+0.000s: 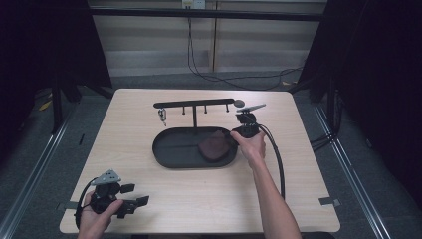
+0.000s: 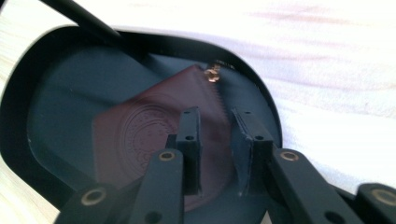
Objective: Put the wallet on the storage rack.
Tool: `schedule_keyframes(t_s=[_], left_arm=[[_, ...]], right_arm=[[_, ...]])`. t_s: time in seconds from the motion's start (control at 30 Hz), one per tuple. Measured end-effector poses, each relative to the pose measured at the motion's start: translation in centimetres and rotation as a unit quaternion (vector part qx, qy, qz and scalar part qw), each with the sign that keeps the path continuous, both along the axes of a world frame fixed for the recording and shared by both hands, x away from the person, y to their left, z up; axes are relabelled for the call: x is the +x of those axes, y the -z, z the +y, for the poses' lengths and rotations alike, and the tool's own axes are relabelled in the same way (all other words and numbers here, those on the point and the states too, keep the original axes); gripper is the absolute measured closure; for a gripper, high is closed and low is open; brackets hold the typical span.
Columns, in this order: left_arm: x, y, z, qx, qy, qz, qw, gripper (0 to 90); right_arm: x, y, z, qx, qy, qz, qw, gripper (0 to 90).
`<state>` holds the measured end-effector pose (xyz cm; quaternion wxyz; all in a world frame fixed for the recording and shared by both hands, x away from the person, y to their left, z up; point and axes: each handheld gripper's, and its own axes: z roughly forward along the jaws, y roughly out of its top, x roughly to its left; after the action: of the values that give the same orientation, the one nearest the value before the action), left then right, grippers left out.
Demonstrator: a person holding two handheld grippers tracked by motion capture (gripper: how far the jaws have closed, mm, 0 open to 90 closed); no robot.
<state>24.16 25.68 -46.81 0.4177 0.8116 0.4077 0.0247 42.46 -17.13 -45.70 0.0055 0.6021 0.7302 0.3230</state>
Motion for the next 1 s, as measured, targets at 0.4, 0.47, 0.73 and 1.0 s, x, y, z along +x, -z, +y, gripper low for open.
schedule_keyframes(t_s=[0.4, 0.47, 0.73, 1.0], left_arm=[[0.1, 0.0, -0.1, -0.002, 0.001, 0.000, 1.0000, 20.9], [0.1, 0.0, -0.1, -0.001, 0.001, 0.001, 1.0000, 20.9], [0.1, 0.0, 0.0, -0.003, -0.003, 0.001, 1.0000, 20.6], [0.2, 0.0, 0.2, -0.005, -0.009, 0.002, 0.9999, 20.5]], right_arm=[[-0.6, -0.9, 0.1, 0.014, -0.026, -0.035, 0.9989, 45.9], [-0.8, -1.1, -0.1, 0.015, -0.030, -0.053, 0.9980, 38.0], [-1.9, -1.4, -1.0, 0.044, -0.044, -0.072, 0.9955, 19.4], [-3.4, -2.0, -2.0, 0.027, -0.031, -0.075, 0.9963, 15.2]])
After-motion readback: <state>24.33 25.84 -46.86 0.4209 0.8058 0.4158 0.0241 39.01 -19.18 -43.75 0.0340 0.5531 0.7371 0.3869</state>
